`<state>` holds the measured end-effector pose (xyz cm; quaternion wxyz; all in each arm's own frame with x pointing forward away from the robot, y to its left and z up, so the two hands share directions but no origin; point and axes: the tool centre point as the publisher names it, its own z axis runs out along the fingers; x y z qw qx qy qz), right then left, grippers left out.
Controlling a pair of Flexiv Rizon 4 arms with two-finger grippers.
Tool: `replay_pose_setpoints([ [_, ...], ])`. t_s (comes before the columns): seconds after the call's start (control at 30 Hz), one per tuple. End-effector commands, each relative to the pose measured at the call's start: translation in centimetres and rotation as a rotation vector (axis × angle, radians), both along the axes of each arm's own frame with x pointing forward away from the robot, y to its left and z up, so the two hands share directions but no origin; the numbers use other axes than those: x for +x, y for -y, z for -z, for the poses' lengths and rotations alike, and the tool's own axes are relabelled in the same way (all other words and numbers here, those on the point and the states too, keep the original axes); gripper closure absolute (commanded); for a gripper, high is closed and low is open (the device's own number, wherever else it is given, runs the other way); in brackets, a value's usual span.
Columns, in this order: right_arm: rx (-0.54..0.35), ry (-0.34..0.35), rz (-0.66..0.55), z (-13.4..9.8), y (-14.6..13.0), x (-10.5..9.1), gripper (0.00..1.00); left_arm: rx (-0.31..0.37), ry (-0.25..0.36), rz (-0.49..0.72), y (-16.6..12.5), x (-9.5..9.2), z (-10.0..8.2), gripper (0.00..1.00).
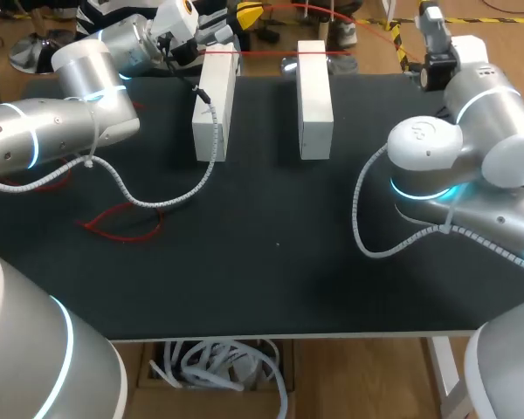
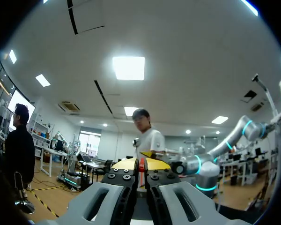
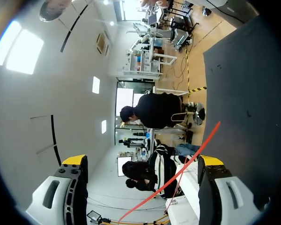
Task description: Grab the tape and strap the tape.
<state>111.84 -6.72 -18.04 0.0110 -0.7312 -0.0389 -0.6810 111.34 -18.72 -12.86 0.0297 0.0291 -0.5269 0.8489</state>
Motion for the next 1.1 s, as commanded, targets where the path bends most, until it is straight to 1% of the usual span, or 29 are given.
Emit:
replay_pose_setpoints([
  [0.03, -0.004, -0.010, 0.000, -0.1, 0.1, -0.2, 0.00, -0.001, 0.001, 0.001, 0.0, 0.1, 0.1, 1.00],
  [0.07, -0.007, -0.011, 0.000, 0.0, 0.1, -0.2, 0.07, -0.001, 0.001, 0.001, 0.0, 0.1, 0.1, 1.00],
  [0.13, -0.009, -0.013, 0.005, 0.1, 0.1, -0.2, 0.27, -0.001, 0.001, 0.001, 0.0, 0.1, 0.1, 1.00],
  [0.17, -0.011, -0.015, 0.006, 0.2, 0.2, -0.3, 0.53, -0.001, 0.001, 0.001, 0.0, 0.1, 0.1, 1.00],
  [0.2, -0.012, -0.016, 0.008, 0.2, 0.2, -0.3, 0.57, -0.001, 0.001, 0.001, 0.0, 0.1, 0.1, 1.00],
  [0.4, -0.017, -0.021, 0.009, 0.3, 0.3, -0.4, 0.63, -0.001, 0.001, 0.001, 0.0, 0.1, 0.1, 1.00],
  [0.67, -0.026, -0.030, 0.004, 0.7, 0.3, -0.8, 0.66, -0.001, 0.001, 0.001, 0.0, 0.1, 0.1, 1.00],
  [0.7, -0.027, -0.031, 0.004, 0.7, 0.4, -0.8, 0.68, -0.001, 0.001, 0.001, 0.0, 0.1, 0.1, 1.00],
  [0.93, -0.036, -0.042, 0.004, 0.9, 0.7, -1.5, 0.67, -0.001, 0.001, 0.001, 0.0, 0.1, 0.1, 1.00],
  [1.1, -0.041, -0.044, 0.007, 0.9, 0.8, -1.6, 0.69, -0.001, 0.001, 0.001, 0.0, 0.1, 0.1, 1.00],
])
